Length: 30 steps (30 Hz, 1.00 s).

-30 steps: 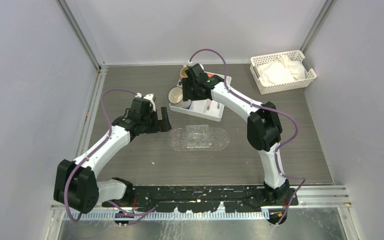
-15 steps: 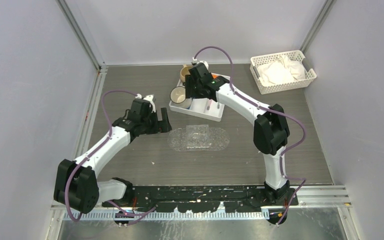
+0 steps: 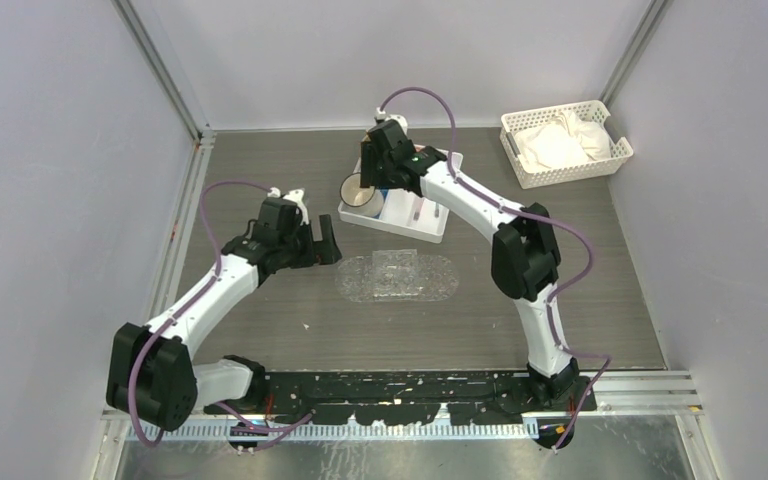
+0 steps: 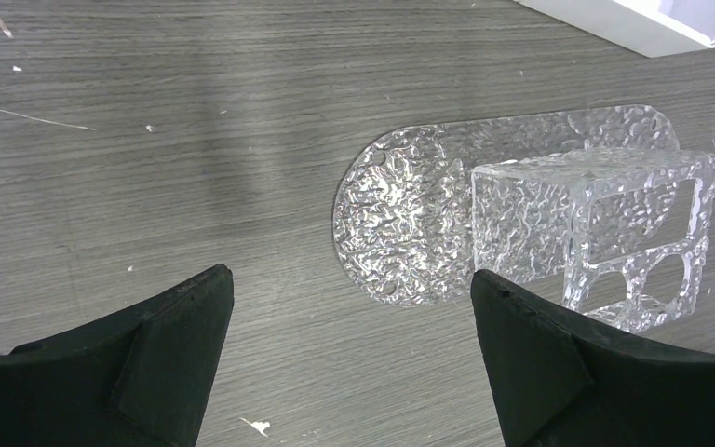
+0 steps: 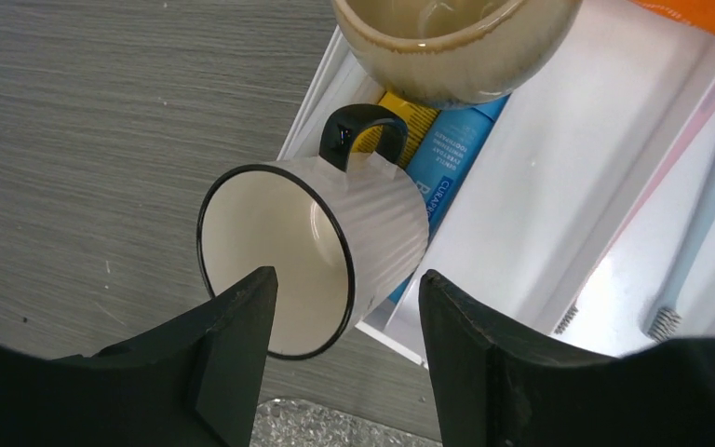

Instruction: Prepare toiletry sets of a toothbrush and toothpaste on the tray

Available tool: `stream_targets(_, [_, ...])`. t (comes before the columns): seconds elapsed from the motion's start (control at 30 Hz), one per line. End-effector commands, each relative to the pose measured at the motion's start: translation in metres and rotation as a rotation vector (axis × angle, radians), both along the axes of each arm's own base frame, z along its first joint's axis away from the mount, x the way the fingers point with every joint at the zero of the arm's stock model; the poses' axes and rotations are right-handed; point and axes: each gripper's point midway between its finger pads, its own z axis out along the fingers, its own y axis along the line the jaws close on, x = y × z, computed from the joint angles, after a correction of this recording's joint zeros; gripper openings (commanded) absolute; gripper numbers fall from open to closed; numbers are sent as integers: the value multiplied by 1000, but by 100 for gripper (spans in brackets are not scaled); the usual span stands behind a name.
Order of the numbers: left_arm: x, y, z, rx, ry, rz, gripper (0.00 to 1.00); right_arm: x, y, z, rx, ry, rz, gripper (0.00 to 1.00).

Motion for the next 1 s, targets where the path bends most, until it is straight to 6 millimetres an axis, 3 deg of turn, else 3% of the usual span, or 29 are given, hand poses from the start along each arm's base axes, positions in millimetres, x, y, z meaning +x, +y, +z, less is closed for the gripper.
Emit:
stream_targets(0.0, [3, 3, 15, -2, -52, -12, 100, 9, 15, -4, 11, 5, -2, 63])
stream_targets(0.27, [3, 8, 16, 3, -52, -5, 100, 10, 17, -48, -84, 73, -21, 59])
stream_targets(0.3, [3, 9, 16, 4, -53, -5, 100, 9, 16, -51, -97, 78, -22, 52])
stream_targets(0.4, [3, 10, 15, 6, -52, -2, 100, 6, 13, -50, -119, 72, -29, 8])
stream_targets(0.43, [3, 10, 15, 5, -52, -2, 100, 6, 12, -47, -120, 65, -29, 1])
stream_targets(0.53, [3, 9, 14, -1, -51, -2, 100, 5, 11, -30, -118, 28, -28, 1])
stream_targets(0.73, [2, 12, 15, 9, -51, 4, 100, -7, 4, 54, -67, -108, -8, 0])
stream_targets(0.83, [0, 14, 16, 13, -53, 7, 100, -29, -20, 102, -74, -174, -17, 1])
stream_targets(0.97, [0, 13, 16, 5, -56, 7, 100, -71, -73, 133, -133, -196, -42, 0])
